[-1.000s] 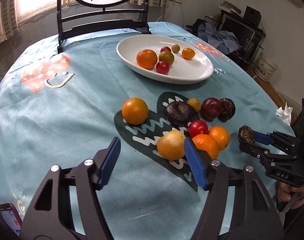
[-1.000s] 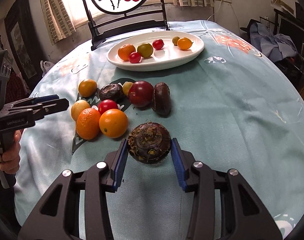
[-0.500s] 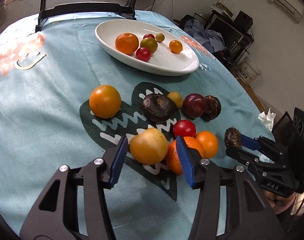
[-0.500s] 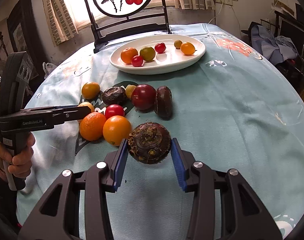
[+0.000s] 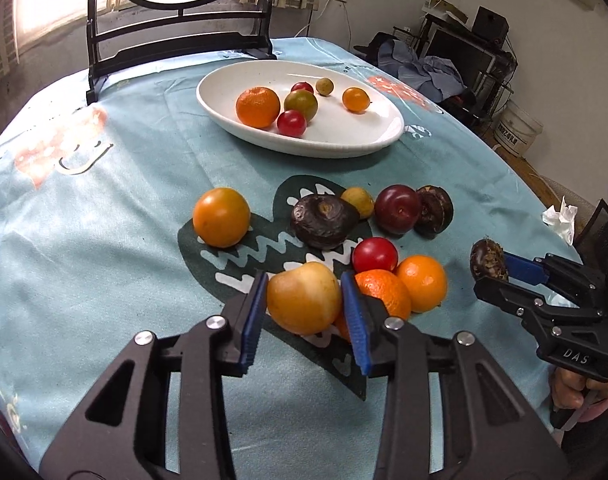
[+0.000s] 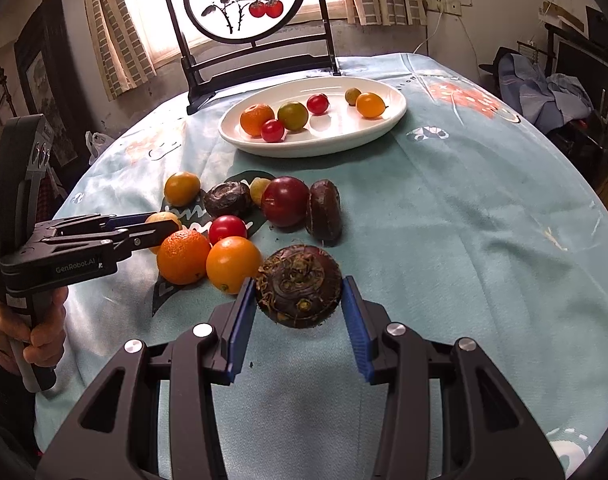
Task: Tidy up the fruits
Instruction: 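Grasp the yellow pear-like fruit with the left tool while the right tool holds its fruit, then carry both fruits over the white plate and lower them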
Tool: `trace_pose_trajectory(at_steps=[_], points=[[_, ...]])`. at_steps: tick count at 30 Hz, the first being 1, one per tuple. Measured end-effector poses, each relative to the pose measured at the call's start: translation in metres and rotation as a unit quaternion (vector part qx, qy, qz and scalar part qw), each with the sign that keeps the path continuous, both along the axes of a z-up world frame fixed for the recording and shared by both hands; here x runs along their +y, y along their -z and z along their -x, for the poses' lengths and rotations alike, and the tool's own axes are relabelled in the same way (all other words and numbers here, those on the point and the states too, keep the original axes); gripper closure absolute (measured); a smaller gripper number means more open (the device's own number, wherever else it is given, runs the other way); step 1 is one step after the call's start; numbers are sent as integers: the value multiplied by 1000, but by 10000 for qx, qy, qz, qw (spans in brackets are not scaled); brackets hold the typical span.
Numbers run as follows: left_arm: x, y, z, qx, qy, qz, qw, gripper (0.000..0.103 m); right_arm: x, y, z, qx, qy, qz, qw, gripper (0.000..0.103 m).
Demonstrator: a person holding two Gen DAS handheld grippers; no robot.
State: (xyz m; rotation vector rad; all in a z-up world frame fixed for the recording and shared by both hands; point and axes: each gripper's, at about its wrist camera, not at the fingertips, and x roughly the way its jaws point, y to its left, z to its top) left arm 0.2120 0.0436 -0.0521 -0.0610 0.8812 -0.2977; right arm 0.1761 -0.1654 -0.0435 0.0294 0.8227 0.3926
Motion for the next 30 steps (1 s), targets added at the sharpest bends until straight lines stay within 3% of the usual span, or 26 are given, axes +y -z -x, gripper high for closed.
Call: trace_pose_trajectory(at_steps=[7, 13, 21, 28, 29, 30], points=[[-4, -32, -4, -404, -18, 18, 9992, 65, 7, -22, -6, -491, -89, 168, 9986, 59], [-17, -70, -57, -871, -126, -311, 9956, 65, 19, -50, -59, -1010, 212, 249, 9943, 59], [-15, -57, -151, -642, -625, -540, 9945, 65, 35, -34, -150, -814, 537, 628, 9932, 60], [-15, -38, -187, -381, -695, -754, 9940, 65, 43, -17, -181, -644, 501, 926, 9923, 60], [-17, -38, -188, -417, -730, -815, 9931, 63, 45, -15, -183, -611, 480, 978, 9922, 59], [-18, -38, -190, -415, -755, -885, 9923, 53, 47, -14, -186, -575, 454, 1044, 9918, 59]])
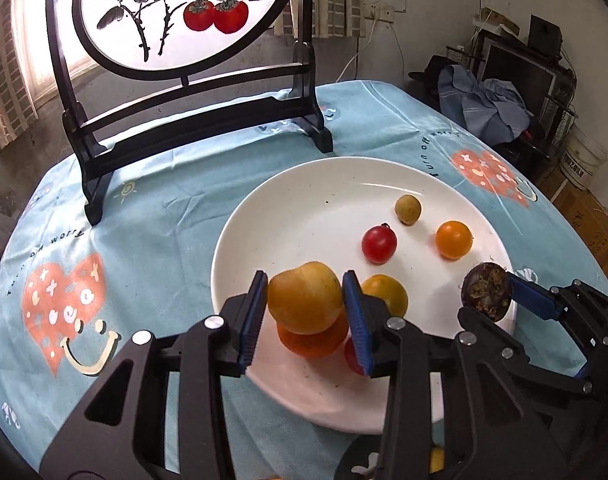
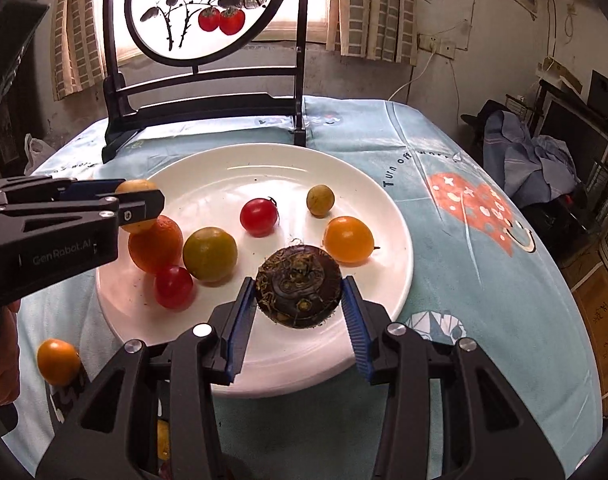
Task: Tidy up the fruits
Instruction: 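Carry both fruits over the white plate and lower them, then open both tools on the plate and move them back to the fruit pile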
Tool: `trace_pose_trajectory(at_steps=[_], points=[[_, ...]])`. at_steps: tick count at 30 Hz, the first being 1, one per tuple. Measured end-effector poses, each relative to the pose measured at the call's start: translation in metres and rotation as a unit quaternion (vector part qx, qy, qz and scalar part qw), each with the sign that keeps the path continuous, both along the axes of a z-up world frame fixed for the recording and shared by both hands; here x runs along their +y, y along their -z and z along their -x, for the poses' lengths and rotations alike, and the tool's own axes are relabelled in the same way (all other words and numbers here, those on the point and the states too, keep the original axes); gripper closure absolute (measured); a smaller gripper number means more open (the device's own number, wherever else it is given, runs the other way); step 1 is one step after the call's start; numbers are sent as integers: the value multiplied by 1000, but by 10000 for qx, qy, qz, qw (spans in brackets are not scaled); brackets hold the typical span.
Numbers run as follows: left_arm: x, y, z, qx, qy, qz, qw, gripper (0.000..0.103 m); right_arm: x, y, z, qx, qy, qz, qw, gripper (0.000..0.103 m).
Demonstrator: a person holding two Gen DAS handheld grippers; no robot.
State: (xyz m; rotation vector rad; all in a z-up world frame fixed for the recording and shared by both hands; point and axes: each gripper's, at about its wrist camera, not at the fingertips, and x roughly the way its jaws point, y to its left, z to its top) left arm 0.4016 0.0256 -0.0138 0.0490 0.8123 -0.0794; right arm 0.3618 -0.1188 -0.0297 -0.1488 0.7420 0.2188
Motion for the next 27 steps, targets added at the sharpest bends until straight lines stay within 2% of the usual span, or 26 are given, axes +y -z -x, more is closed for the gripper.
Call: trace_pose_trajectory(at_steps=[2, 4, 8, 11, 17, 22, 27], points=[[-1, -4, 1, -47, -18, -4, 10000, 31, 3, 1, 0, 7, -4, 92, 10000, 52], [-2, -12, 7, -173, -10, -92, 9998, 30, 2, -4, 6, -81, 20, 116, 9999, 51], [-2, -28, 27, -300, 24, -145, 9994, 22, -4, -18, 20, -164, 129, 93, 9997, 49], [2, -41, 52, -467, -118, -109, 9988, 12, -11, -31, 39, -273, 179, 19, 9995, 48], [7, -47, 110, -540, -30, -48, 9985, 7, -22, -43, 96, -309, 125, -141, 9993, 46], [6, -34, 156, -581, 31, -237, 9980, 7, -19, -31, 149, -193, -103, -201, 9996, 46], [15, -15, 177, -563, 47, -93, 9984, 7, -9, -11, 183, 102, -454, -176, 9988, 46]])
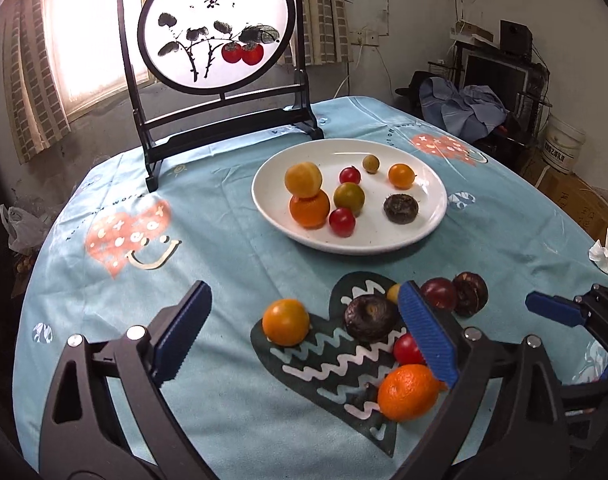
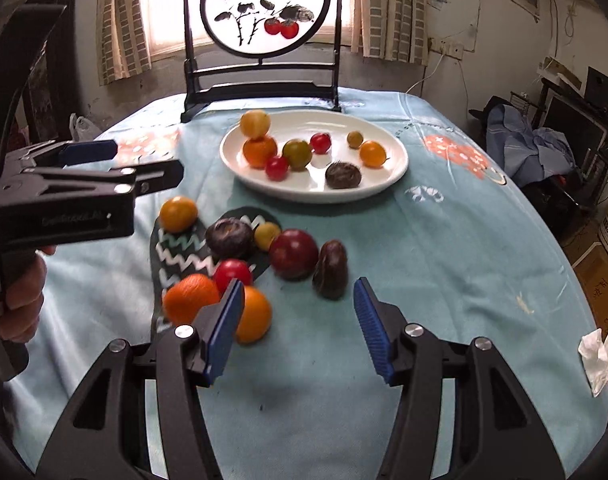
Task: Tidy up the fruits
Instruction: 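Open both tools on the plate and move them back to the fruit pile, then grasp the large orange with the right tool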
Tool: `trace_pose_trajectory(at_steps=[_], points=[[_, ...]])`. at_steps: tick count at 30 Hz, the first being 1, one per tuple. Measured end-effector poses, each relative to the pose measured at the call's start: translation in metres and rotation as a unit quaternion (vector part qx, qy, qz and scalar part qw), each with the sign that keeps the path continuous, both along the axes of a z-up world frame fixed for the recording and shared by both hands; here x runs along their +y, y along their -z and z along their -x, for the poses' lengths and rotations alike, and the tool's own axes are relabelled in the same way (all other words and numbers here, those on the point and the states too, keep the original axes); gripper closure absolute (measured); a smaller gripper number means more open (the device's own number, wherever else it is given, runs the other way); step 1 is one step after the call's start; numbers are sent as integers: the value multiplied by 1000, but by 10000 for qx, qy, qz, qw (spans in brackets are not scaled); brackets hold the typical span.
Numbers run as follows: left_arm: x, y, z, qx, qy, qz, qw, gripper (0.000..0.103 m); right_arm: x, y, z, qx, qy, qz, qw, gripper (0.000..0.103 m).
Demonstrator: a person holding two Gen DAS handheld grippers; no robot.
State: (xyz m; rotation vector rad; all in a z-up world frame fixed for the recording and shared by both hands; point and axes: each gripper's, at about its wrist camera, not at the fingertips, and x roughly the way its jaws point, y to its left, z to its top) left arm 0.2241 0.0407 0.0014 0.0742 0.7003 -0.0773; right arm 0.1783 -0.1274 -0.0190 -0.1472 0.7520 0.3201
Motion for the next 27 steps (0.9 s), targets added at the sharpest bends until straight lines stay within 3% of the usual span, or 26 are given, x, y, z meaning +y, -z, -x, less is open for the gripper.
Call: trace_pose_trajectory(at_steps=[4, 9, 27], points=[[17, 12, -3, 195, -174, 535, 9982, 7, 10, 10, 6, 178, -113, 119, 9997, 46], [25, 11, -1, 192, -311, 716, 9968, 7, 17, 21, 2, 477, -31, 146, 9987, 47], [42, 10, -2, 306, -493, 930, 9940, 7, 36, 41, -17, 786, -121, 367, 9962, 52]])
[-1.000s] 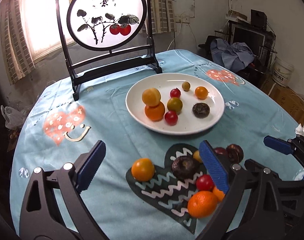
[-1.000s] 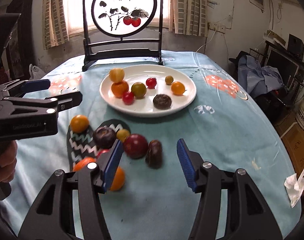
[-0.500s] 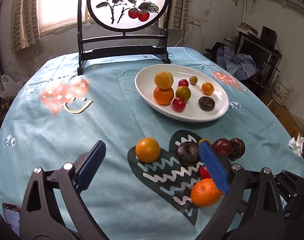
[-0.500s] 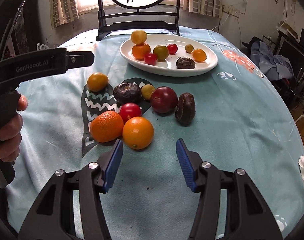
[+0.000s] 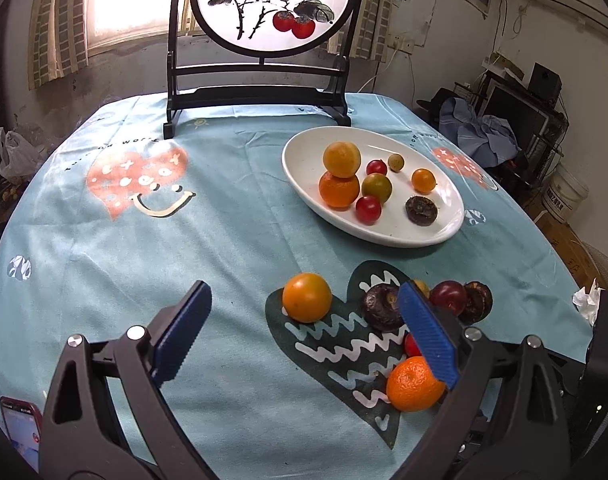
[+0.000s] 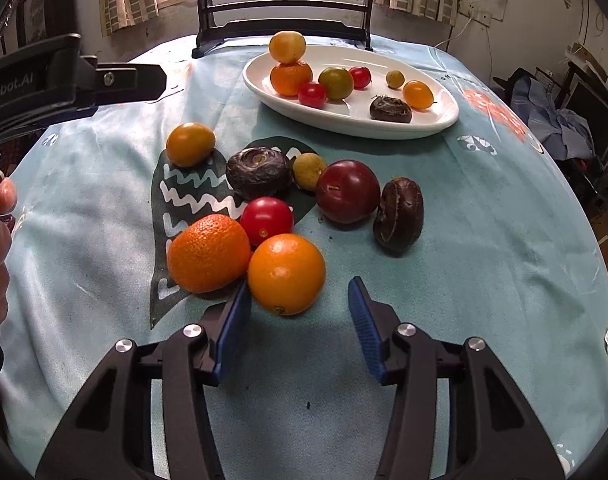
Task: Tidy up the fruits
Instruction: 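Grasp the large orange with the right tool, then grasp the mandarin with the left tool while the right tool holds the orange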
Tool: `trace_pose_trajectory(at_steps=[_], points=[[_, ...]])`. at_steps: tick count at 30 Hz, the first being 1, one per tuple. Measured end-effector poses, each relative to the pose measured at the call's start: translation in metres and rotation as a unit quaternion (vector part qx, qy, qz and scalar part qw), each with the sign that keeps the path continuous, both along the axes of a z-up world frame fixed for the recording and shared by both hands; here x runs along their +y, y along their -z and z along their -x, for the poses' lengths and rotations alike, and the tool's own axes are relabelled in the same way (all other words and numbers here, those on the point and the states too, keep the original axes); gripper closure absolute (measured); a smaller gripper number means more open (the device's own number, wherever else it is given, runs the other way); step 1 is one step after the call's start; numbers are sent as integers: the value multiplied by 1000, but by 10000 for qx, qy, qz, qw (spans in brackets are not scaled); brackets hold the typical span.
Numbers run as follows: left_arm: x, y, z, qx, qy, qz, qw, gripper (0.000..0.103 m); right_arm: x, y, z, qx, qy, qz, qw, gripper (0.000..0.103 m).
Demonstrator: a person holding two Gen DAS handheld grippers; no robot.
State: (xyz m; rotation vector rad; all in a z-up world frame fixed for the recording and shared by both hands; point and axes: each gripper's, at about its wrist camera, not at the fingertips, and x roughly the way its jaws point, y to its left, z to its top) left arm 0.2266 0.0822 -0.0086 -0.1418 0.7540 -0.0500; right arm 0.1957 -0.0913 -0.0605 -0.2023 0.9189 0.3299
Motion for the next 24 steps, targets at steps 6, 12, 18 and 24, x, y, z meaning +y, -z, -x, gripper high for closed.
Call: trace_pose_trajectory(at_steps=[6, 12, 18, 24], points=[[-2, 2, -1, 24, 52, -39, 10000, 7, 5, 2, -7, 70, -82, -41, 9999, 65], [-11, 8, -4, 264, 392, -71, 9989, 7, -19, -9, 5, 73, 150, -499, 9986, 65], [-50, 15, 12, 137, 1322, -648, 9890, 7, -52, -22, 15, -43, 482, -744, 9961, 65], [-79, 26, 27, 126, 2120, -935, 9727, 9, -68, -25, 21, -47, 536, -917, 9943, 65]])
